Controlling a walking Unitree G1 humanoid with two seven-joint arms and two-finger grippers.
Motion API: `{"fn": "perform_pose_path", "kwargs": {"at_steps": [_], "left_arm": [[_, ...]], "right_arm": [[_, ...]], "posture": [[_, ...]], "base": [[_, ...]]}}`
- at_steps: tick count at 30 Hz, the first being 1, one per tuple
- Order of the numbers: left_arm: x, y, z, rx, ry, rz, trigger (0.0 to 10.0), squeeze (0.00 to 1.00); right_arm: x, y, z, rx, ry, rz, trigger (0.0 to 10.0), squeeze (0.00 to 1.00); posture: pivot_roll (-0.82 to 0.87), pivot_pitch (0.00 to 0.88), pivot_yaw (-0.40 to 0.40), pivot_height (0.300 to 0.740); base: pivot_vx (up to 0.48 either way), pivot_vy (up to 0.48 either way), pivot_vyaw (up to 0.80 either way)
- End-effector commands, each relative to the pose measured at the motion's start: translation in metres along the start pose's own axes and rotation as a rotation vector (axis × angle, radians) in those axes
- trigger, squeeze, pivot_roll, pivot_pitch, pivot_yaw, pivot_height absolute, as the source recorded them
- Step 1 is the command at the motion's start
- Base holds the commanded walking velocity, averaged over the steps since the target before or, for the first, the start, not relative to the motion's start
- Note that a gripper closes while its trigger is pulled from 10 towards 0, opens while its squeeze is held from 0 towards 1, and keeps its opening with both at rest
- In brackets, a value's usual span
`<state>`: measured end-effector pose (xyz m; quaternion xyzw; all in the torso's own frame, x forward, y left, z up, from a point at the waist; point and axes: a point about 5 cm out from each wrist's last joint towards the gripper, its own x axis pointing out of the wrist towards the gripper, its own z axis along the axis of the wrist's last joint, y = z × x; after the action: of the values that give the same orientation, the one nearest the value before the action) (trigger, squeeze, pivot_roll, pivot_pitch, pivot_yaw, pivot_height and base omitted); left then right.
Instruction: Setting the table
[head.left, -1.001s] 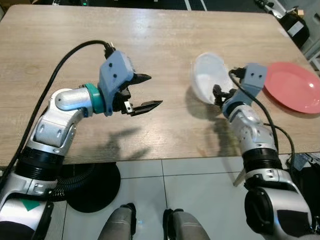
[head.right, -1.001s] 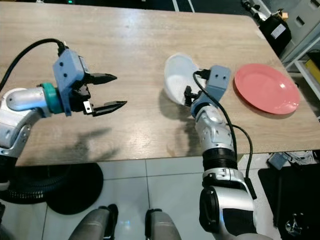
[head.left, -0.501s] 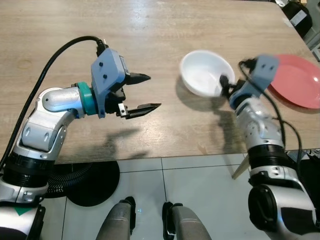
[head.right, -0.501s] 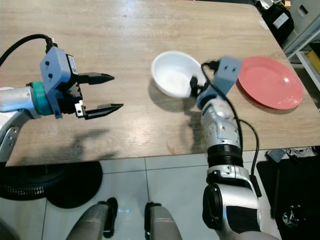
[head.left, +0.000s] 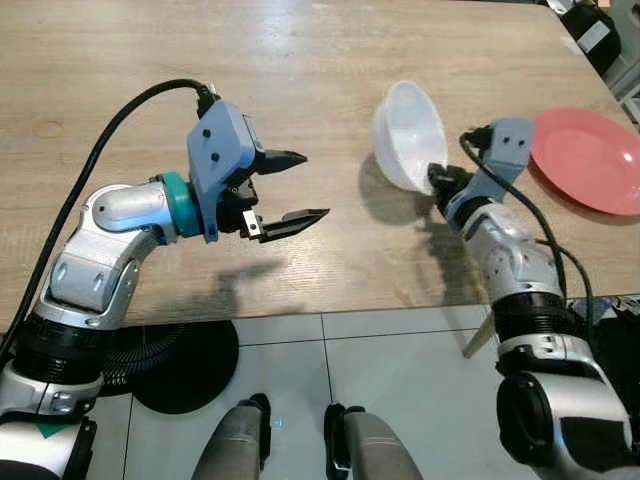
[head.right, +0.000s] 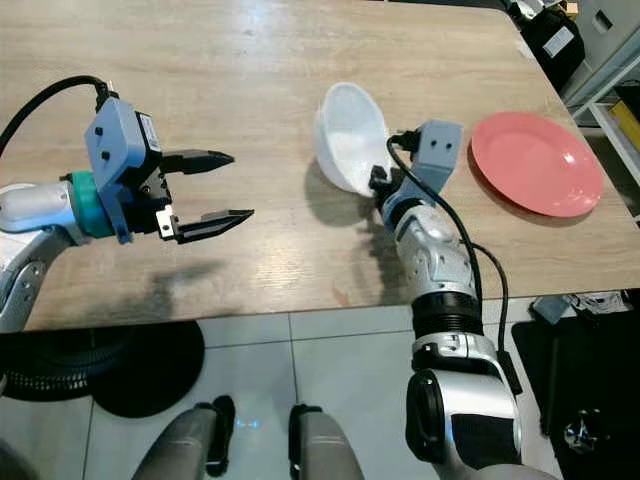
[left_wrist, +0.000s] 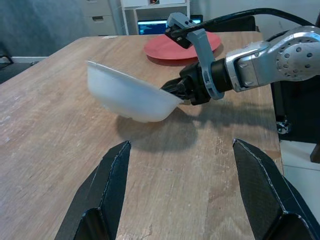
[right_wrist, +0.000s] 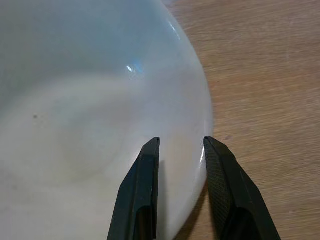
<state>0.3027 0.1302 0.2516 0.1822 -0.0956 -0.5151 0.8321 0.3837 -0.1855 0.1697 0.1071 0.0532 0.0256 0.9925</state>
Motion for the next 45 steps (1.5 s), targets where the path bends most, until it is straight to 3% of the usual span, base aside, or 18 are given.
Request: {"fn": "perform_pose_path", "kwargs": {"at_steps": [1, 2, 4, 5, 14, 18, 19, 24, 34, 35, 36, 41, 42, 45], "left_arm": [[0.0, -0.004, -0.001, -0.009, -0.003, -0.006, 10.0, 0.0], [0.0, -0.004, -0.001, -0.01, -0.004, -0.002, 10.0, 0.0], [0.0, -0.004, -0.001, -0.013, -0.005, 0.005, 10.0, 0.0], [0.001, -0.004, -0.001, -0.013, -0.006, 0.007, 10.0, 0.0], [0.004, -0.005, -0.001, -0.013, -0.011, 0.012, 10.0, 0.0], [0.004, -0.005, -0.001, -0.014, -0.013, 0.011, 10.0, 0.0], [0.004, -0.005, -0.001, -0.014, -0.013, 0.011, 10.0, 0.0], [0.005, -0.005, 0.0, -0.014, -0.013, 0.013, 10.0, 0.0], [0.005, -0.005, -0.001, -0.019, -0.012, 0.023, 10.0, 0.0], [0.006, -0.005, -0.001, -0.02, -0.013, 0.025, 10.0, 0.0], [0.006, -0.006, -0.001, -0.02, -0.014, 0.027, 10.0, 0.0], [0.005, -0.006, -0.001, -0.021, -0.014, 0.031, 10.0, 0.0], [0.004, -0.006, -0.001, -0.022, -0.013, 0.033, 10.0, 0.0], [0.002, -0.007, -0.005, -0.029, 0.001, 0.032, 10.0, 0.0]], "right_arm": [[-0.003, -0.006, -0.009, -0.004, 0.029, -0.023, 10.0, 0.0], [-0.003, -0.005, -0.009, 0.005, 0.03, -0.018, 3.1, 0.0], [-0.002, -0.004, -0.009, 0.023, 0.038, -0.006, 3.1, 0.0], [-0.001, -0.004, -0.003, 0.037, 0.009, -0.004, 10.0, 0.0], [-0.007, -0.008, 0.041, 0.057, -0.247, 0.003, 10.0, 0.0], [-0.007, -0.01, 0.044, 0.043, -0.236, -0.002, 10.0, 0.0], [-0.006, -0.008, 0.038, 0.03, -0.207, 0.013, 10.0, 1.0], [-0.005, -0.004, 0.028, 0.018, -0.164, 0.036, 10.0, 1.0], [0.003, 0.015, 0.007, 0.118, -0.045, 0.084, 10.0, 1.0], [0.005, 0.017, 0.002, 0.12, -0.019, 0.075, 10.0, 0.57], [0.007, 0.019, -0.004, 0.133, 0.008, 0.066, 10.0, 0.0], [0.011, 0.023, -0.011, 0.161, 0.047, 0.054, 10.0, 0.0], [0.011, 0.025, -0.013, 0.178, 0.057, 0.056, 0.0, 0.0], [0.012, 0.027, -0.013, 0.2, 0.062, 0.069, 0.0, 0.0]], "posture": [[0.09, 0.14, -0.043, 0.74], [0.09, 0.133, -0.044, 0.74], [0.09, 0.133, -0.044, 0.74], [0.09, 0.126, -0.044, 0.74], [0.09, 0.122, -0.038, 0.74], [0.08, 0.122, -0.037, 0.74], [0.09, 0.126, -0.038, 0.74], [0.09, 0.129, -0.04, 0.74], [0.09, 0.135, -0.045, 0.74], [0.09, 0.135, -0.049, 0.74], [0.1, 0.138, -0.052, 0.74], [0.1, 0.141, -0.055, 0.74], [0.1, 0.142, -0.056, 0.74], [0.1, 0.141, -0.056, 0.74]], "base": [[0.0, 0.0, 0.0], [0.0, 0.0, 0.0], [0.0, 0.0, 0.0], [0.0, 0.0, 0.0], [0.0, 0.0, 0.0], [0.0, 0.0, 0.0], [0.0, 0.0, 0.0], [0.0, 0.0, 0.0], [0.0, 0.0, 0.0], [0.0, 0.0, 0.0], [0.0, 0.0, 0.0], [0.0, 0.0, 0.0], [0.0, 0.0, 0.0], [0.0, 0.0, 0.0]]}}
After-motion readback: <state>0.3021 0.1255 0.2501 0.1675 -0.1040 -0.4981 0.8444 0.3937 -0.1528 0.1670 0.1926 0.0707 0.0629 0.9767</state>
